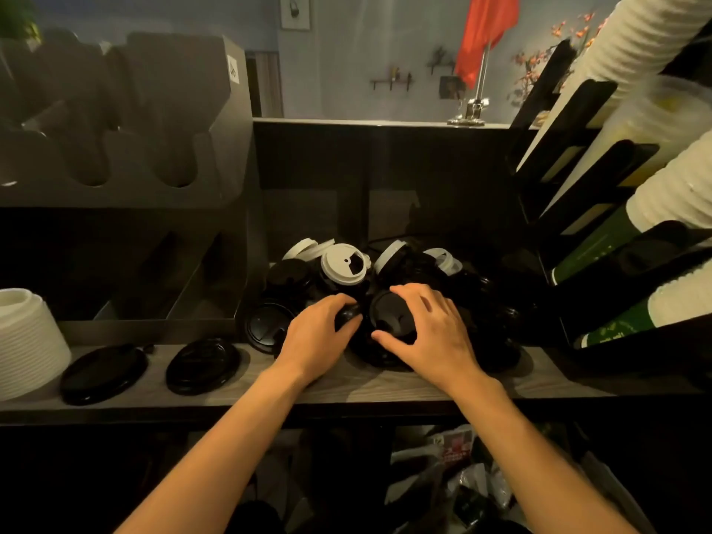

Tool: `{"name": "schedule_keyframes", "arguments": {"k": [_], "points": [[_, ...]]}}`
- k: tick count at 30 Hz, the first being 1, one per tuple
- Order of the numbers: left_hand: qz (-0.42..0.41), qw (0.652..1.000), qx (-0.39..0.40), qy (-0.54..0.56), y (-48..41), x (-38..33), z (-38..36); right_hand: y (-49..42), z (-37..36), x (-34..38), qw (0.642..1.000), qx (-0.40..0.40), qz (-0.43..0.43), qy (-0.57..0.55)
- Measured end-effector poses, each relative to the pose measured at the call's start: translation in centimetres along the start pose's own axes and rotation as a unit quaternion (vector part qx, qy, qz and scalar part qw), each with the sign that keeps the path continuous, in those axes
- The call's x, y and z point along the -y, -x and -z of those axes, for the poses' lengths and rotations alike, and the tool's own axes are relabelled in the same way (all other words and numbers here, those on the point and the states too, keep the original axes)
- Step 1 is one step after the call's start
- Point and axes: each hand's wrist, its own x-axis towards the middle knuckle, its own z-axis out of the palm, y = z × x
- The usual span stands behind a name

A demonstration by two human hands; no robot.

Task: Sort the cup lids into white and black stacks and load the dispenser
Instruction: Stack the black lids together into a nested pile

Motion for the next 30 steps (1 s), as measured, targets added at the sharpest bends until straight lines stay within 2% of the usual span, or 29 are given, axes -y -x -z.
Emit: {"name": "schedule_keyframes", "arguments": {"k": [6, 9, 15, 24, 27, 30], "points": [[-0.002, 0.999, -0.016, 0.038, 0.2, -0.1, 0.2, 0.0, 0.3, 0.0, 0.999, -0.019, -0.029, -0.032], [0.001, 0.995, -0.049, 0.085, 0.3, -0.4, 0.4, 0.0, 0.4, 0.0, 0.998, -0.027, -0.046, -0.044], [0.046, 0.962, -0.112, 0.246, 0.6, -1.1, 1.3, 0.3, 0.7, 0.4, 0.995, -0.035, -0.053, -0.078], [0.097, 0.934, -0.129, 0.318, 0.6, -0.8, 1.5, 0.5, 0.9, 0.7, 0.997, -0.029, -0.047, -0.061], [0.13, 0.911, -0.132, 0.369, 0.4, -0.6, 1.5, 0.5, 0.9, 0.8, 0.997, -0.027, -0.044, -0.06], [0.181, 0.871, -0.101, 0.446, 0.4, -0.5, 1.6, 0.5, 1.1, 1.0, 0.997, -0.022, -0.044, -0.063]]}}
